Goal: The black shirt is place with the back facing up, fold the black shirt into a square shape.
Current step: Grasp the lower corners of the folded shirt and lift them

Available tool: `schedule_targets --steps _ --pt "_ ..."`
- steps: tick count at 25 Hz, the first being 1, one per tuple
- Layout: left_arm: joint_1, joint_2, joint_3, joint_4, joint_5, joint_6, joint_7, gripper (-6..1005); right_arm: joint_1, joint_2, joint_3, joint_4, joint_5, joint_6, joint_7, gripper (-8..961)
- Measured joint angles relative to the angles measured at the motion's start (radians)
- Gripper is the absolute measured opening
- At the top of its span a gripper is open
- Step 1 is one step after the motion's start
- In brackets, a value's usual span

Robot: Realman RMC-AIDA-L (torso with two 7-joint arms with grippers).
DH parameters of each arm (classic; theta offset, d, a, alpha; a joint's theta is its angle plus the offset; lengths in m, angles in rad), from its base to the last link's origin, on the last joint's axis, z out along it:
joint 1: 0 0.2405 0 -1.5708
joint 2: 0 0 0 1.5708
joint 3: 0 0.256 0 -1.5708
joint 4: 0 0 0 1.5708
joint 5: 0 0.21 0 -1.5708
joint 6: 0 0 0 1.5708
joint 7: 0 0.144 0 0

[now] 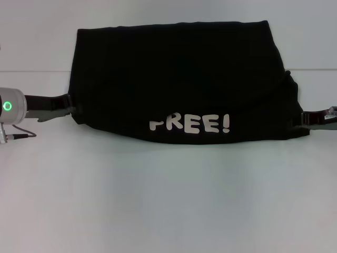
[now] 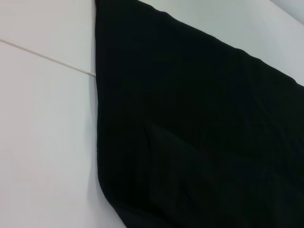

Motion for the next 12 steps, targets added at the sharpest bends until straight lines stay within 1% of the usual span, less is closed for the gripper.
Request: schedule_targets --steps 3,8,12 --pt "-0.001 0.000 0.000 0.001 0.000 0.004 0.000 13 0.000 -0.001 0.000 0.000 0.000 -0.004 0.002 343" --pt "-0.002 -0.001 0.000 0.001 -0.001 0.010 -0.001 15 0.003 -0.002 0.000 -0.003 0.000 -0.005 0.002 111" --pt "-0.002 0.001 0.003 0.002 0.002 0.034 -0.005 16 0.000 -0.006 0.004 -0.017 0.000 -0.033 0.003 63"
